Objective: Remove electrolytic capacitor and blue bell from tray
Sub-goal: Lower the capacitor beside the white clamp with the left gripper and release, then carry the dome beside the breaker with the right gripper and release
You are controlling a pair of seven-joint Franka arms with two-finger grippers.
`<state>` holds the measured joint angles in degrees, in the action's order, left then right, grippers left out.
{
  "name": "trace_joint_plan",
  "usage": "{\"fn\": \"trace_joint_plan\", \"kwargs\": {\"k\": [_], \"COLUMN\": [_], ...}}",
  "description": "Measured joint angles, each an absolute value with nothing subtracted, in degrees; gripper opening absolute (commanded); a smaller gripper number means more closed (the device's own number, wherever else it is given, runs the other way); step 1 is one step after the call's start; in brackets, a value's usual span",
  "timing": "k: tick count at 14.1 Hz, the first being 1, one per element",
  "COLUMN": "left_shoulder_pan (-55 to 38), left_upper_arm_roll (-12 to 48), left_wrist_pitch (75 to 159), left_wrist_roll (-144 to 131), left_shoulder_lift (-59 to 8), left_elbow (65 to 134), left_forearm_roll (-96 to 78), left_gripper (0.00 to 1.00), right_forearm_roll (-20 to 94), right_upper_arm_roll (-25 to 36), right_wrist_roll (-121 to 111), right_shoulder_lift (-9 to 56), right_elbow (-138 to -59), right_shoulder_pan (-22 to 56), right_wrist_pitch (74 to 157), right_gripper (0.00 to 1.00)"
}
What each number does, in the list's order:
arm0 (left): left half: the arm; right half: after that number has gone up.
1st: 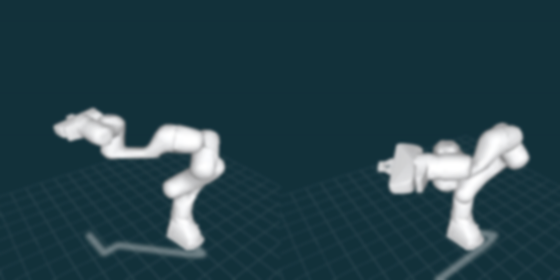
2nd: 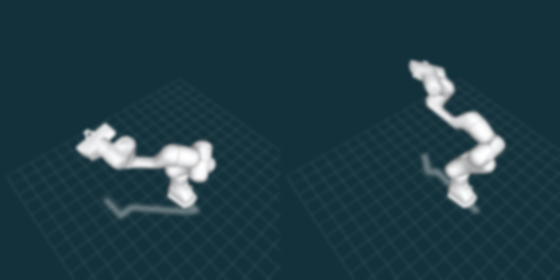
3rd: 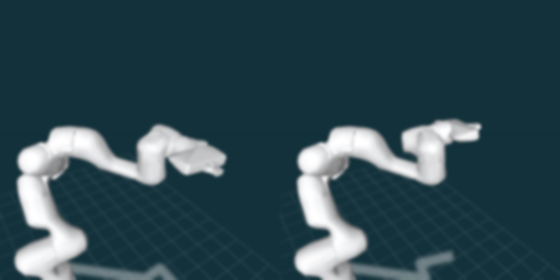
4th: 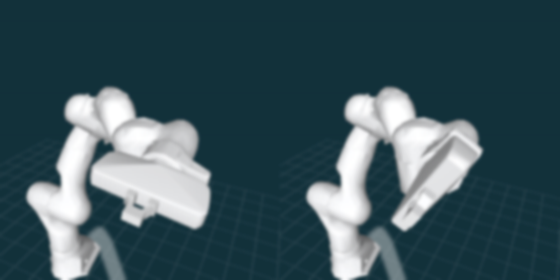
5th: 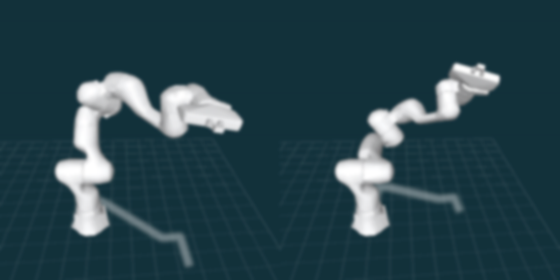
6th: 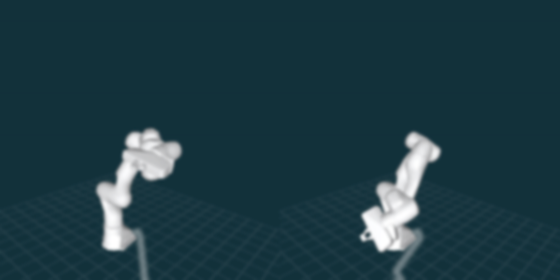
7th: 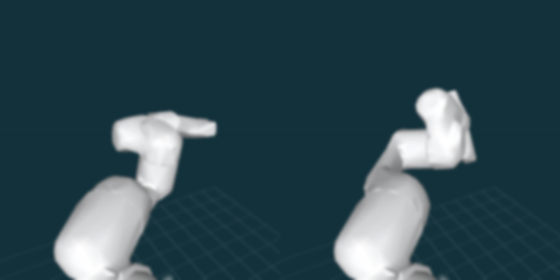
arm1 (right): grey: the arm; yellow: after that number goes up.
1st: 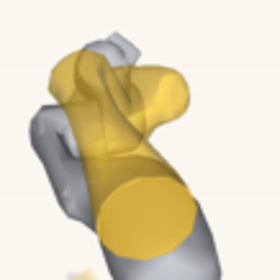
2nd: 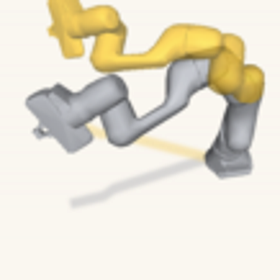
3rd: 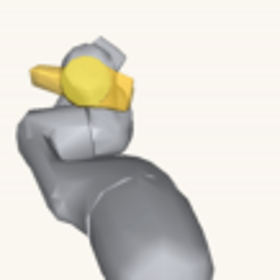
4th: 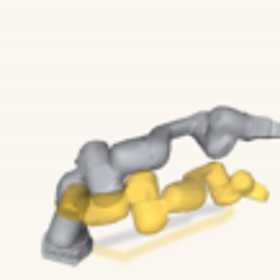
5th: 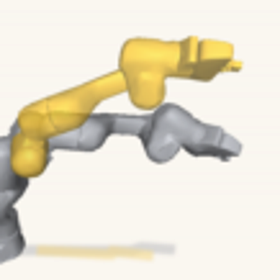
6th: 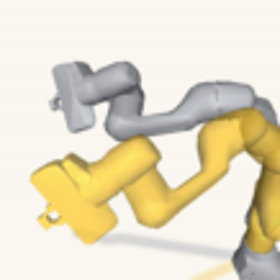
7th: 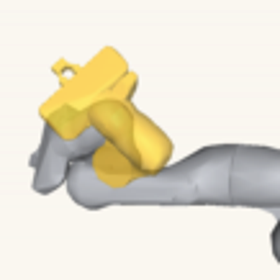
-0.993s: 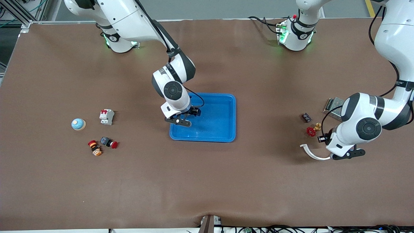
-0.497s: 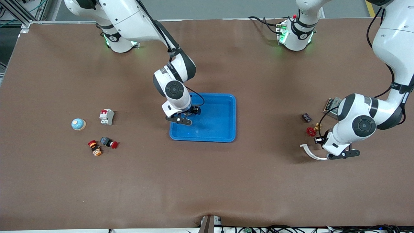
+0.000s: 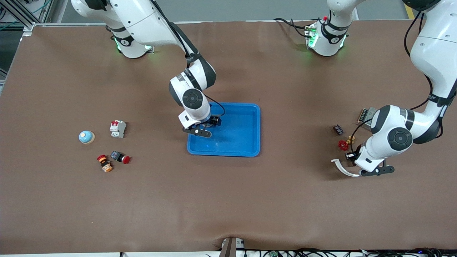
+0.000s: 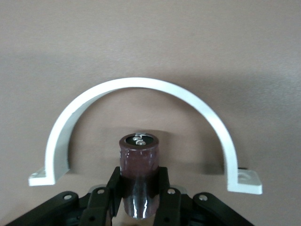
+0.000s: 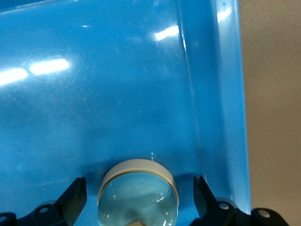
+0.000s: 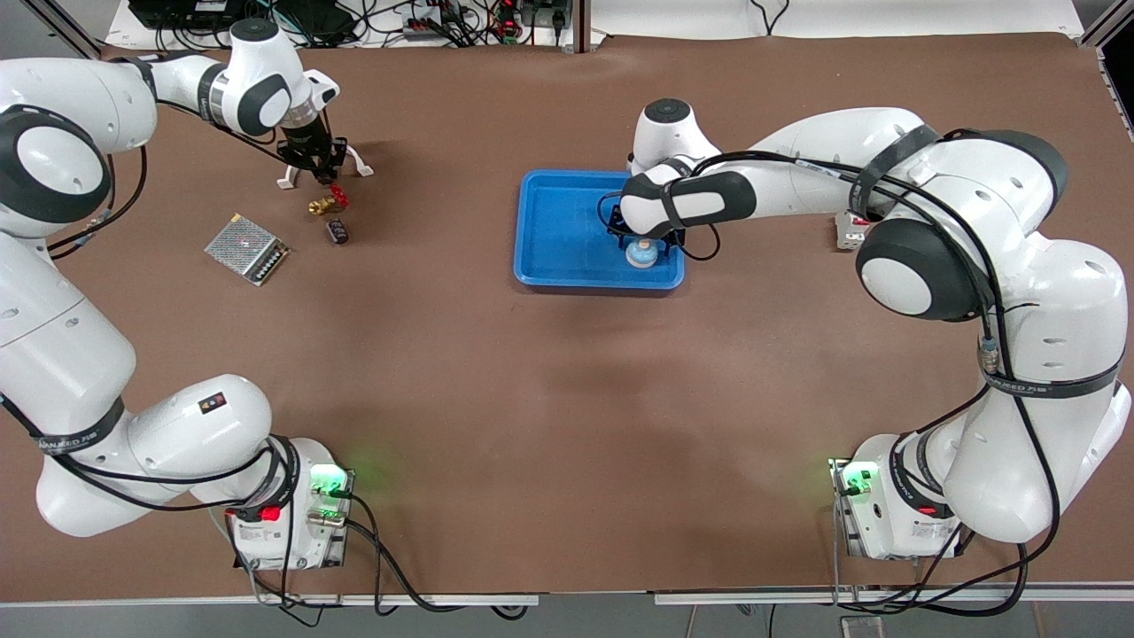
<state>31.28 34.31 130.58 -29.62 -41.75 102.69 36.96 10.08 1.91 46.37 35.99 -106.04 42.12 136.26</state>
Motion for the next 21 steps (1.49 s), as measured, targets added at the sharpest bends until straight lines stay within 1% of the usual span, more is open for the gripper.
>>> {"fn": "trace_joint_plan", "kwargs": {"k": [1,2,3,6,8,9,14,17,21], "left_shoulder_pan": [31.3,31.3,31.3,31.5,31.5,31.5,31.6,31.6,31.6], "left_upper_arm_roll": [34.3,34.3,34.3,34.3,34.5,34.6,37.3,39.9,44.4], "left_wrist_pitch": [130.8,130.8,130.9,130.9,130.9,130.9,128.8,124.3,112.5], "left_wrist_roll": [-29.6,-29.6,-29.6,-29.6,-29.6,-29.7,-29.8,-29.8,-29.9], "left_shoulder_lift": [-42.0,-42.1,-42.1,-42.1,-41.9,-41.7,-40.2,-37.2,-34.0], "left_elbow": [102.7,102.7,102.7,102.2,101.7,101.5,99.6,97.7,91.8], "left_forearm_roll": [37.0,37.0,37.0,37.0,37.0,36.9,36.1,33.6,32.9], "left_gripper": [0.55,1.00,1.00,1.00,1.00,1.00,1.00,1.00,1.00], "right_forearm_roll": [10.1,10.1,10.1,10.1,10.1,10.1,10.1,10.0,10.0], "right_upper_arm_roll": [1.9,1.9,1.9,2.0,2.0,2.0,2.7,3.3,3.6], "right_wrist_roll": [46.4,46.4,46.4,46.4,46.4,46.5,46.5,43.8,35.3], "right_shoulder_lift": [36.0,36.0,36.0,36.0,35.8,35.6,35.0,31.4,23.7], "right_elbow": [-106.0,-106.0,-106.1,-106.1,-105.9,-105.9,-105.8,-105.0,-103.9], "right_shoulder_pan": [42.1,42.1,42.1,42.1,42.1,42.1,42.0,40.1,33.7], "right_wrist_pitch": [136.3,136.3,136.3,136.3,136.4,136.3,135.1,129.4,118.7], "right_gripper": [1.00,1.00,1.00,0.67,0.49,0.47,0.46,0.44,0.44]}}
